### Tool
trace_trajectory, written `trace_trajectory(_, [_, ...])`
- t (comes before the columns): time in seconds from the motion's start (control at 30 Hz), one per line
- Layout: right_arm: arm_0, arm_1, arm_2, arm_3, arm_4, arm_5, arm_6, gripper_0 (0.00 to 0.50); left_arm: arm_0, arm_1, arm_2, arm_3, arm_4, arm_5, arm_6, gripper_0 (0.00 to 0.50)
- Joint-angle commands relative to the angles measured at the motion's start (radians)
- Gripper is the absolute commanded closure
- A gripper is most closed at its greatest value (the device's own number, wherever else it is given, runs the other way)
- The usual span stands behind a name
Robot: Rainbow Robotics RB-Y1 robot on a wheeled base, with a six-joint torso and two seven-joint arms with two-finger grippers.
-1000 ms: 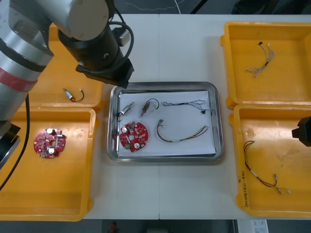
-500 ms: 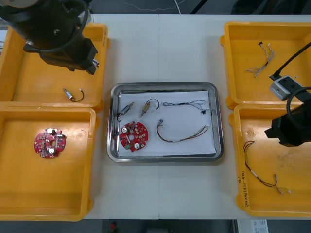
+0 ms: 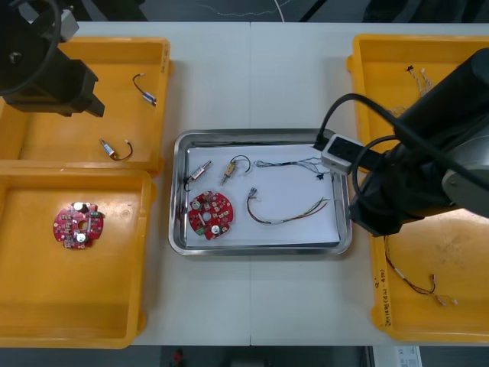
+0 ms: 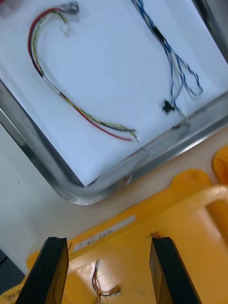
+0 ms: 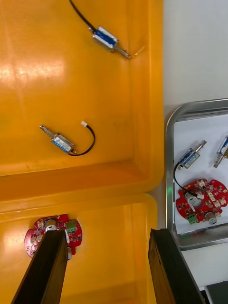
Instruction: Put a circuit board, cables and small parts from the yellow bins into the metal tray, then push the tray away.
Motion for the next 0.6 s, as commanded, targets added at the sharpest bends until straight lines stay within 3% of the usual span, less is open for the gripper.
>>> trace_trajectory(0.03, [-0.086,0.059,0.117,-0.031,0.057,-0.049,0.001,0.000,0.075,0.040,0.089,-0.048,-0.035,0.007,-0.142,0.000])
trace_trajectory(0.27, [-0.165,0.116,0.339,0.018,0.157,-0.147,0.032,0.000,0.190,0.040,0.176,-0.076,-0.094,0.007,-0.241,0.000])
trace_trajectory(0.6, [-0.255,0.161,0.570,0.165,0.166,-0.291,0.082,0.000,0.294,0.017,0.219,-0.125,-0.137,0.007,-0.257,0.000])
